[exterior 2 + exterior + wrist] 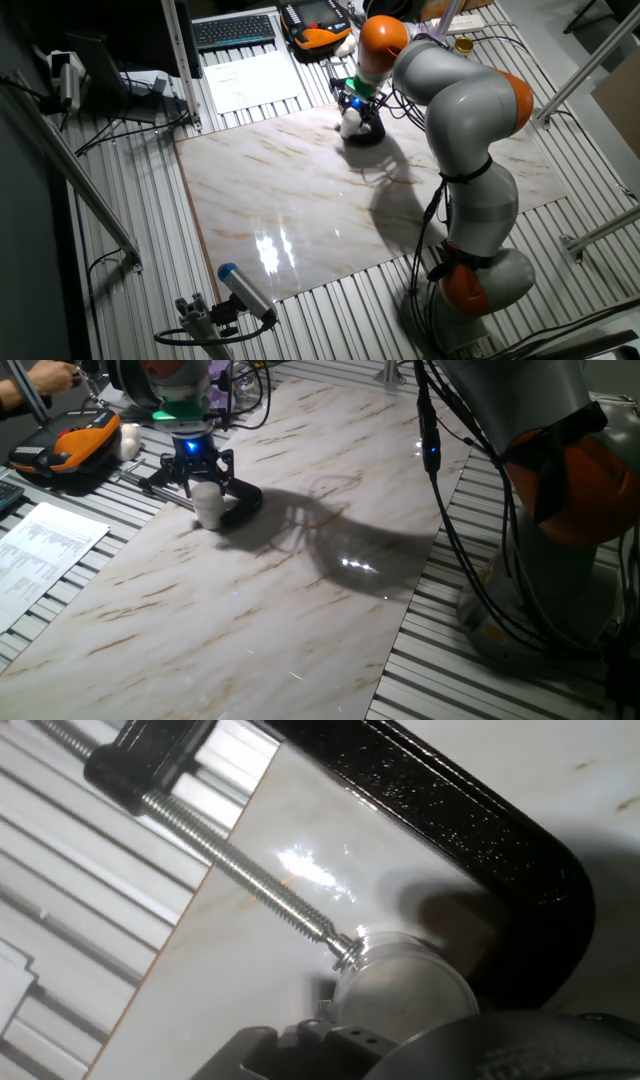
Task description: Unscrew the lid from the jar
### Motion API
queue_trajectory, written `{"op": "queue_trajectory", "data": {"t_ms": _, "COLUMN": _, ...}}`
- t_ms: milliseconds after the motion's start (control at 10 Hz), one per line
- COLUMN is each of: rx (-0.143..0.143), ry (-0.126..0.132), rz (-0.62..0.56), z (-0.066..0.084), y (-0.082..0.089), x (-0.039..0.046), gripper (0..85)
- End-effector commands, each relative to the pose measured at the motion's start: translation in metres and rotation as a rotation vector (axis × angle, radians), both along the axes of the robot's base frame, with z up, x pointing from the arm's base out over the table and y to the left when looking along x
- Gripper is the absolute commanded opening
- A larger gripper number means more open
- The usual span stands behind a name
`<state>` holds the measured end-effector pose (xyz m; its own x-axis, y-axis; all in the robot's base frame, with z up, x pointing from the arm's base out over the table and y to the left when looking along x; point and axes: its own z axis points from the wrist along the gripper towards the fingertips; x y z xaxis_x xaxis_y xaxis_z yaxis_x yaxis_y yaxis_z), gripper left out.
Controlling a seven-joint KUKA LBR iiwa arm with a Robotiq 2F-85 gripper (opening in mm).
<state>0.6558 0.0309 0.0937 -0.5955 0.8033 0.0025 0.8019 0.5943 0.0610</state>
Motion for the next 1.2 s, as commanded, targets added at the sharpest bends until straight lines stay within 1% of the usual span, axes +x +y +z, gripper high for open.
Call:
{"op": "queue_trajectory", "data": {"t_ms": 0, "rx": -0.004, "ry": 0.001, "rz": 0.021, "z": 0.0005, "y": 0.0002, "x": 0.0000, "gripper": 34.0}}
{"op": "queue_trajectory", "data": {"t_ms": 100, "rx": -0.013, "ry": 0.001, "rz": 0.041, "z": 0.0006, "y": 0.0004, "x": 0.0001, "gripper": 34.0}}
{"op": "queue_trajectory", "data": {"t_ms": 400, "rx": -0.020, "ry": -0.003, "rz": 0.131, "z": 0.0006, "y": 0.0003, "x": 0.0002, "gripper": 34.0}}
{"op": "queue_trajectory", "data": {"t_ms": 700, "rx": -0.039, "ry": -0.003, "rz": 0.226, "z": 0.0011, "y": 0.0004, "x": 0.0006, "gripper": 34.0}}
{"op": "queue_trajectory", "data": {"t_ms": 1000, "rx": -0.041, "ry": -0.004, "rz": 0.296, "z": 0.0014, "y": 0.0005, "x": 0.0009, "gripper": 34.0}}
{"op": "queue_trajectory", "data": {"t_ms": 1100, "rx": -0.038, "ry": -0.008, "rz": 0.315, "z": 0.0013, "y": 0.0005, "x": 0.0009, "gripper": 34.0}}
